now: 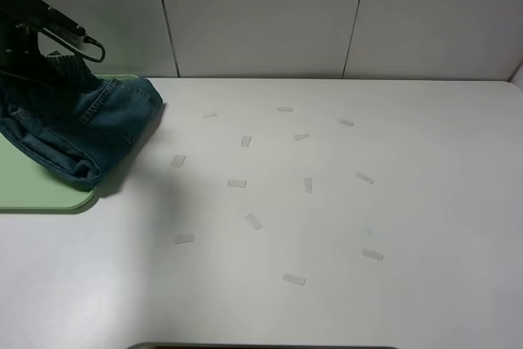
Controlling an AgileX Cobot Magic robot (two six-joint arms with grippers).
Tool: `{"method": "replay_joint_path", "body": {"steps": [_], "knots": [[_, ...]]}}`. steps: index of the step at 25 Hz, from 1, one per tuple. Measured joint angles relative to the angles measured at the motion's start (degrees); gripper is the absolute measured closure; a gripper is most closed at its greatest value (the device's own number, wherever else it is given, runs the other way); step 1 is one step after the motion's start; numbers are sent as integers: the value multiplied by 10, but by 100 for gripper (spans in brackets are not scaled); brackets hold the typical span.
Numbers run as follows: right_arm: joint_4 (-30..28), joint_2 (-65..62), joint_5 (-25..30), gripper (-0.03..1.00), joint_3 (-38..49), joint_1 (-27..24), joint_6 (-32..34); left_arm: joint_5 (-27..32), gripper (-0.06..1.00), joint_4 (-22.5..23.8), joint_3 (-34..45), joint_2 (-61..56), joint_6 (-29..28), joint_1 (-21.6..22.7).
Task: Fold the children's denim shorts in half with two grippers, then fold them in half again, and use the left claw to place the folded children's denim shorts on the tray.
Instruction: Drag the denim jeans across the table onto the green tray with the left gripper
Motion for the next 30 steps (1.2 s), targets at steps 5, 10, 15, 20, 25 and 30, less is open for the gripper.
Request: {"method": "replay_joint_path", "body": {"steps": [5,10,15,20,25,30], "knots": [[1,0,0,27,0,0,0,-3,72,0,0,0,-1,8],[1,0,0,27,0,0,0,9,72,0,6,0,-10,26],[1,0,0,27,0,0,0,16,72,0,29,0,-41,41],[2,0,0,27,0,0,0,7,72,1,47,0,-56,44],[2,0,0,27,0,0,0,2,72,0,47,0,-57,44],[2,0,0,27,0,0,0,2,72,15,48,0,-67,50]]}}
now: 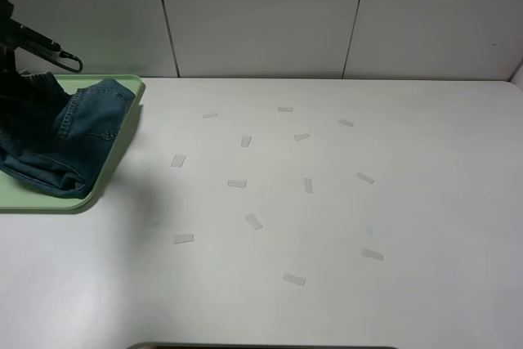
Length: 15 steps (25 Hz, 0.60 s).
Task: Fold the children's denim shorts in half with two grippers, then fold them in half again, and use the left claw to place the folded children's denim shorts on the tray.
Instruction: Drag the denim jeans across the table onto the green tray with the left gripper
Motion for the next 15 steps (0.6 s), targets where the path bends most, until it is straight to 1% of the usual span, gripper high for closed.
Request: {"method": "replay_joint_path", "body": {"steps": [2,6,11,15], "knots": [[0,0,0,27,0,0,0,0,72,9,0,0,-15,7],[0,0,0,27,0,0,0,1,72,14,0,0,-24,12],[0,0,0,27,0,0,0,-19,72,14,0,0,-28,12],[0,0,0,27,0,0,0,-20,72,7,0,0,-28,12]]}}
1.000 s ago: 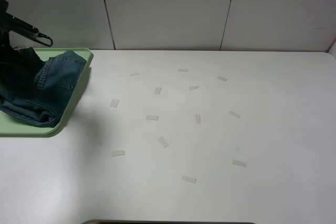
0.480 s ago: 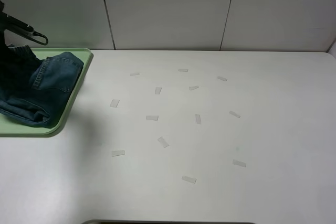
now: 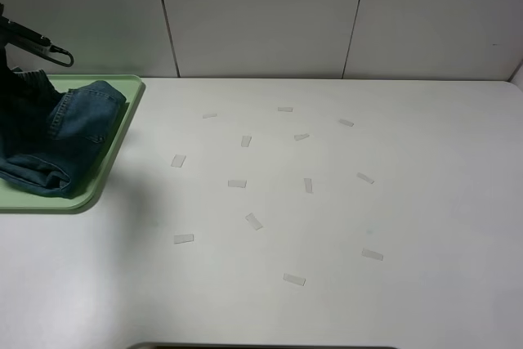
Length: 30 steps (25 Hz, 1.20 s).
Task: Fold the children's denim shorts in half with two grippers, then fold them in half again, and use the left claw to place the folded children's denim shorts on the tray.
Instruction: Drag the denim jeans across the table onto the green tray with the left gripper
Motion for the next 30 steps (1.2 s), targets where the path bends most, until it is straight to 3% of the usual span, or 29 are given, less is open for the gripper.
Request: {"method": "replay_joint_path", "body": {"steps": [30], "knots": [[0,0,0,27,0,0,0,-11,71,-29,34,0,10,0]]}}
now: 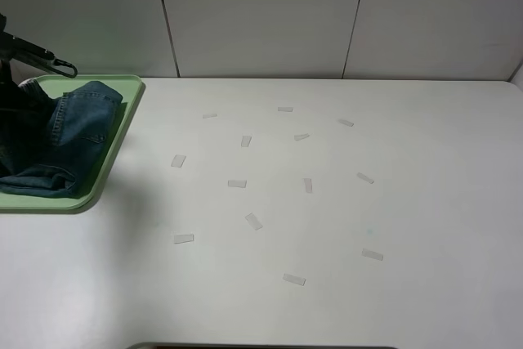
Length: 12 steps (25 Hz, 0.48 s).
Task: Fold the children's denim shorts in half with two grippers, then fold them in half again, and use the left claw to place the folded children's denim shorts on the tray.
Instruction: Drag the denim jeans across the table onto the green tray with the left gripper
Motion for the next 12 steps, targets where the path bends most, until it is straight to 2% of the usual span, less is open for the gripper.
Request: {"method": "replay_joint_path", "body": {"steps": [2,5,7,9,12], "knots": [[0,0,0,27,0,0,0,-3,57,0,0,0,8,0],[0,0,0,27,0,0,0,-11,25,0,0,-1,8,0],[0,0,0,27,0,0,0,-19,9,0,0,-4,-1,0],[0,0,0,27,0,0,0,-24,3,4,0,-10,-10,0],[0,0,0,27,0,0,0,-33,0,12,0,-26,-18,0]]}}
